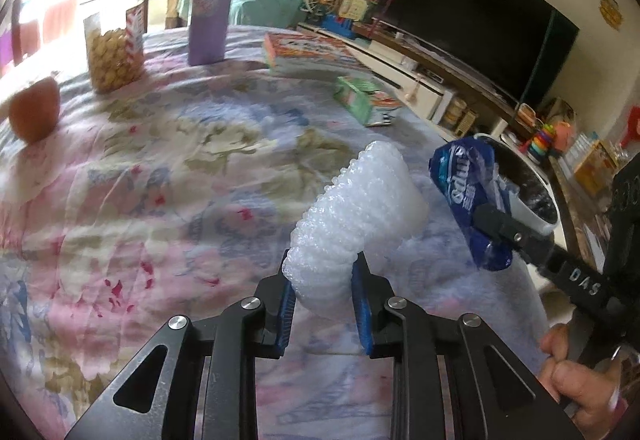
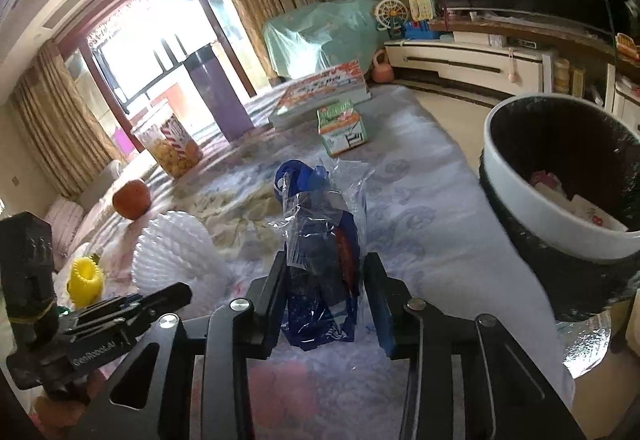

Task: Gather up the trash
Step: 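Carry the mesh net and blue bag over the trash bin with both tools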

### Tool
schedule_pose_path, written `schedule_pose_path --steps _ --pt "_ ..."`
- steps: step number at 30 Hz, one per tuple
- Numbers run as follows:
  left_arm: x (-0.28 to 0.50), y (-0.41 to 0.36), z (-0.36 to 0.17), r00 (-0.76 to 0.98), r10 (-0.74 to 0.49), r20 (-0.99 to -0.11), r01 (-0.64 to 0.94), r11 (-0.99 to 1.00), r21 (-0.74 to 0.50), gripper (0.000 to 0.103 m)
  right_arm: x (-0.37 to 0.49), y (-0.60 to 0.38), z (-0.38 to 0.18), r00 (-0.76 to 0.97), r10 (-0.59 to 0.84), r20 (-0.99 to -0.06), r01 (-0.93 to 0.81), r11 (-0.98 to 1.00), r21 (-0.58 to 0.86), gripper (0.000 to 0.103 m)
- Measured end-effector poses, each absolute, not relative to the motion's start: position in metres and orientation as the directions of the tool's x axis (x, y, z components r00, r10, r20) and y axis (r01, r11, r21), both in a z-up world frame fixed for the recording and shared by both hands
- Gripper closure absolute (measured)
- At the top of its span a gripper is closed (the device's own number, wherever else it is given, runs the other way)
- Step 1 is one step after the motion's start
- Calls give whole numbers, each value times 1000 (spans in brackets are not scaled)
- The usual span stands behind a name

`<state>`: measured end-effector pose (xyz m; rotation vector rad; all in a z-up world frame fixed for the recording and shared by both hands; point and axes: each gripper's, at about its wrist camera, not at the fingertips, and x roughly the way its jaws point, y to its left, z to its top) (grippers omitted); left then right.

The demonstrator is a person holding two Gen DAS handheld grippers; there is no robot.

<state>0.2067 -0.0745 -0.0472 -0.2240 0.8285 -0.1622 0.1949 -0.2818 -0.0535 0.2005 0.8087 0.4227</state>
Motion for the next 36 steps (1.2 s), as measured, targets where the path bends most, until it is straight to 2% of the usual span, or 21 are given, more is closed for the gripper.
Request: schedule_pose_path --steps 8,36 --pt "202 -96 -38 657 -244 -713 103 966 -236 79 180 -301 -34 650 435 -623 -280 899 336 65" --pt "200 -163 -30 626 -284 -726 220 958 -185 79 154 -353 -34 688 417 -595 -195 895 401 65"
